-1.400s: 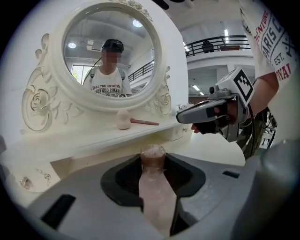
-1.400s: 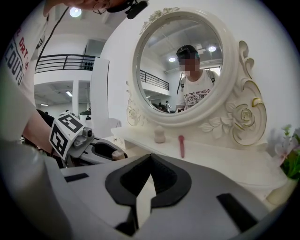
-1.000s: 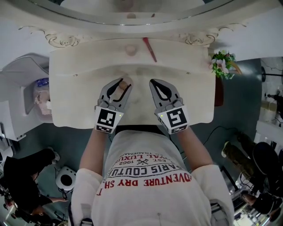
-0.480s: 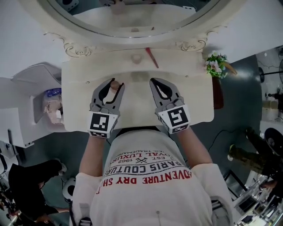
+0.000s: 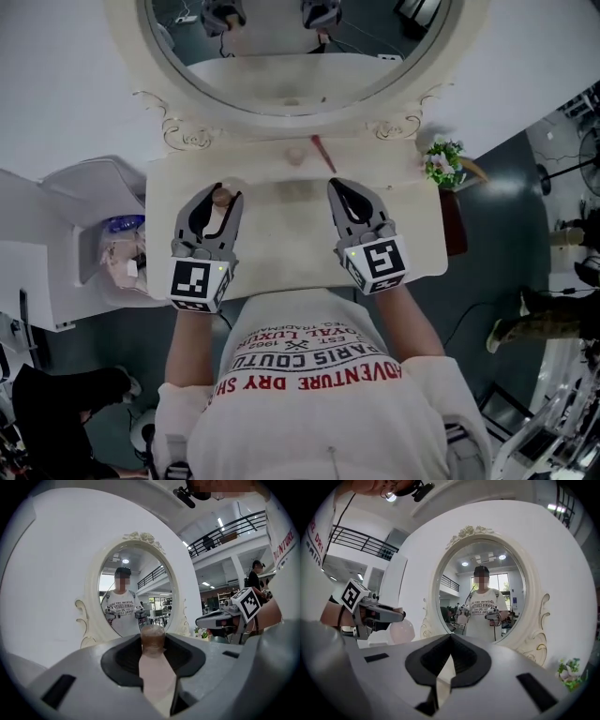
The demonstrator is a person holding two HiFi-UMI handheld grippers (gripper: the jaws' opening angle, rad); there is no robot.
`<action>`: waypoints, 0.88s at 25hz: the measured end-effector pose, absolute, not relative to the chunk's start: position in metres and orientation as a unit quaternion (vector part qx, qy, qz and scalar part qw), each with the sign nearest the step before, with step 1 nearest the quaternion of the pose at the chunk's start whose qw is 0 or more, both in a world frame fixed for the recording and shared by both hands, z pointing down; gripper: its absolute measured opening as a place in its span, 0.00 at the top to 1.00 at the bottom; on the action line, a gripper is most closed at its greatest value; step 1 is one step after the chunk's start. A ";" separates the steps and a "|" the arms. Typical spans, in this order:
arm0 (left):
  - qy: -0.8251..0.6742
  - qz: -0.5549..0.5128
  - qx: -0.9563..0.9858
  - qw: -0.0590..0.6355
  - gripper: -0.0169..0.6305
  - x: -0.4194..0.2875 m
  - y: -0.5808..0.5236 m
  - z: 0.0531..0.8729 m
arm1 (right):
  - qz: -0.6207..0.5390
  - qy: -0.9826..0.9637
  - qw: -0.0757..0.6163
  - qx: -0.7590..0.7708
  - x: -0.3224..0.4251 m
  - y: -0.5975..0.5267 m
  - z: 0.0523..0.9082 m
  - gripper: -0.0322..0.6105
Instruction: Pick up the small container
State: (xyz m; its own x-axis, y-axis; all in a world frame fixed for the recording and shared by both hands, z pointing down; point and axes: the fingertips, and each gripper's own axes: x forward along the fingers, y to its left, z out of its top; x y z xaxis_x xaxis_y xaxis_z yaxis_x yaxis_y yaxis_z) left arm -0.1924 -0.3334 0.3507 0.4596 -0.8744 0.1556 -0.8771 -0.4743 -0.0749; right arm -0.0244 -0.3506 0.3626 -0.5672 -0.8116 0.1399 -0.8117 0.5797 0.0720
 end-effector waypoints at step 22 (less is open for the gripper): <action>-0.497 0.087 0.863 -0.001 0.74 -0.193 -0.338 0.346 | -0.007 -0.887 0.090 0.453 -0.034 -0.349 0.360 0.95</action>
State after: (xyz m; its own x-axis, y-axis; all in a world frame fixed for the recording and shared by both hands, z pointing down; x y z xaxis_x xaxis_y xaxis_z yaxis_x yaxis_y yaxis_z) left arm -0.1933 -0.3378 0.3462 0.4902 -0.8588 0.1489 -0.8586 -0.5052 -0.0872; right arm -0.0336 -0.3490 0.3602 -0.5726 -0.8054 0.1532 -0.8028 0.5887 0.0946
